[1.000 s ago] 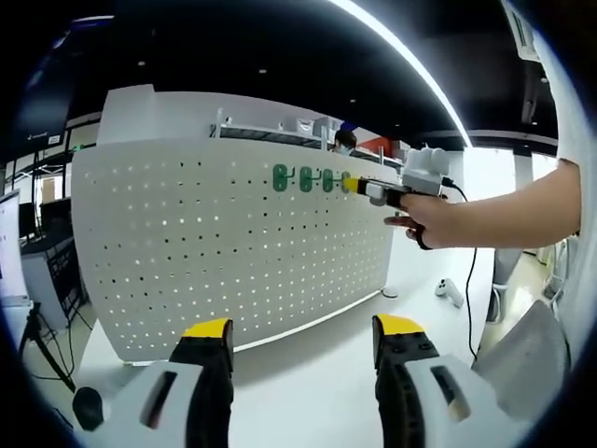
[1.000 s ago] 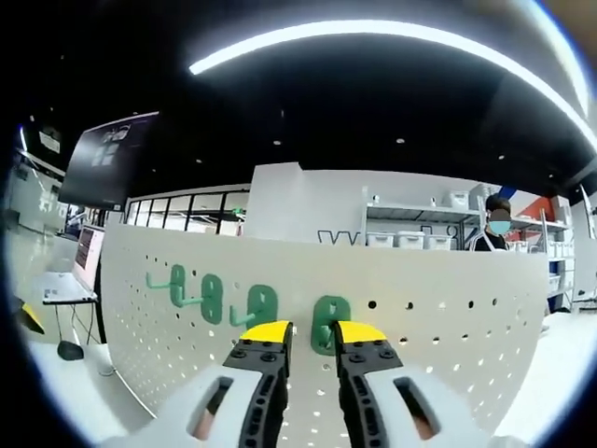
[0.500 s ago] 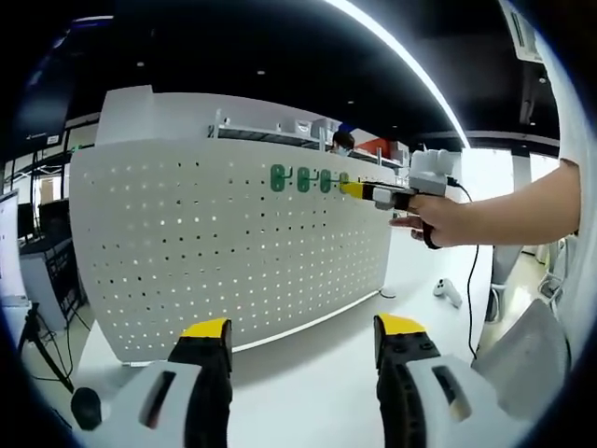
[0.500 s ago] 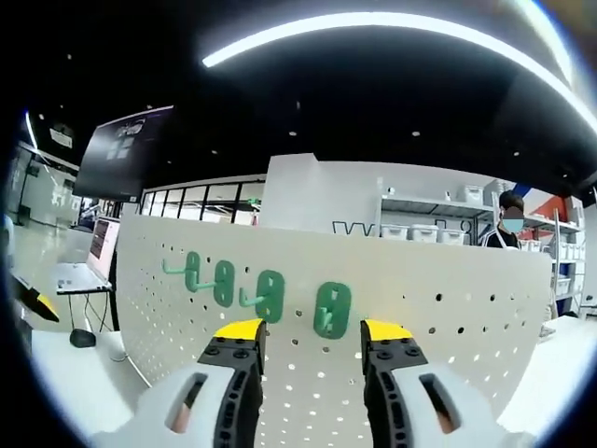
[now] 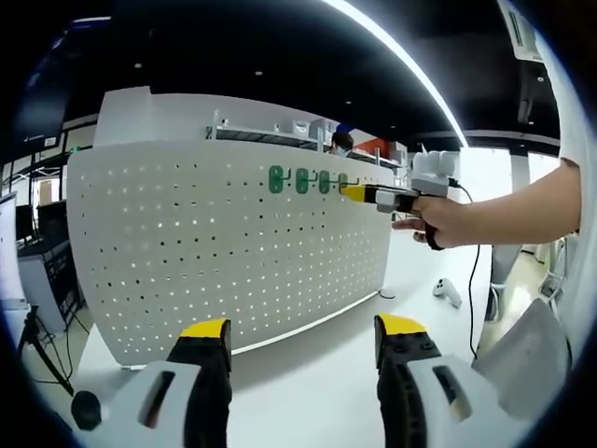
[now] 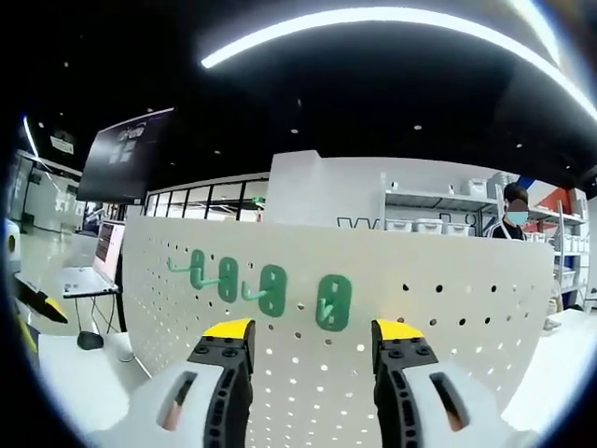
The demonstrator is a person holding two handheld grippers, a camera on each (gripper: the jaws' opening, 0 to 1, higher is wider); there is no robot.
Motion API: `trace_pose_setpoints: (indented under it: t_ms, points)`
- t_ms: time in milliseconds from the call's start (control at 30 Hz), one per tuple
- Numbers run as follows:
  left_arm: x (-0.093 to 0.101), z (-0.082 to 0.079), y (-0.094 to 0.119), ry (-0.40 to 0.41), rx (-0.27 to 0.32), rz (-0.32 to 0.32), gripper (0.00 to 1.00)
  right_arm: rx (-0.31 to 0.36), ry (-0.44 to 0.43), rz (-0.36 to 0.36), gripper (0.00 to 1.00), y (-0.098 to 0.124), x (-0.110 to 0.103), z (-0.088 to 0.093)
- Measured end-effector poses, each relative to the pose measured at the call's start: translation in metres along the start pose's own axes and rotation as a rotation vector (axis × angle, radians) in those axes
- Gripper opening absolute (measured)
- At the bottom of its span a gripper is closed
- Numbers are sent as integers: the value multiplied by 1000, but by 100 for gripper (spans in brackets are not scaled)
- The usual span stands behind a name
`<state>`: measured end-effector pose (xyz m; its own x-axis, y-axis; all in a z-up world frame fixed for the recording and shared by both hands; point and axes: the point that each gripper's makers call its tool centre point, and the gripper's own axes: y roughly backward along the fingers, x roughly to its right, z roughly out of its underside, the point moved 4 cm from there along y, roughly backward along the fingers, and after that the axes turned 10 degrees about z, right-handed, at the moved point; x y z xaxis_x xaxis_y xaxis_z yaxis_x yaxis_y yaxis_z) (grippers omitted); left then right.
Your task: Insert the hook assembly into the mounting plate slot until the hook locks in place.
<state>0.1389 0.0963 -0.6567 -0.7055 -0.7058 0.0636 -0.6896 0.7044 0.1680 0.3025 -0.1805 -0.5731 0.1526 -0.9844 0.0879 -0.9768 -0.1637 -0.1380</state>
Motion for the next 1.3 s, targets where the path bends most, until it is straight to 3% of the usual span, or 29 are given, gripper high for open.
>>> trace_pose_setpoints:
  t_ms: [467, 1300]
  points:
    - [-4, -6, -10, -20, 1, -1, 65, 3, 6, -37, 50, 15, -1, 1]
    - [-7, -7, -9, -33, 14, -10, 66, -50, 4, -82, 53, 76, 1, 26]
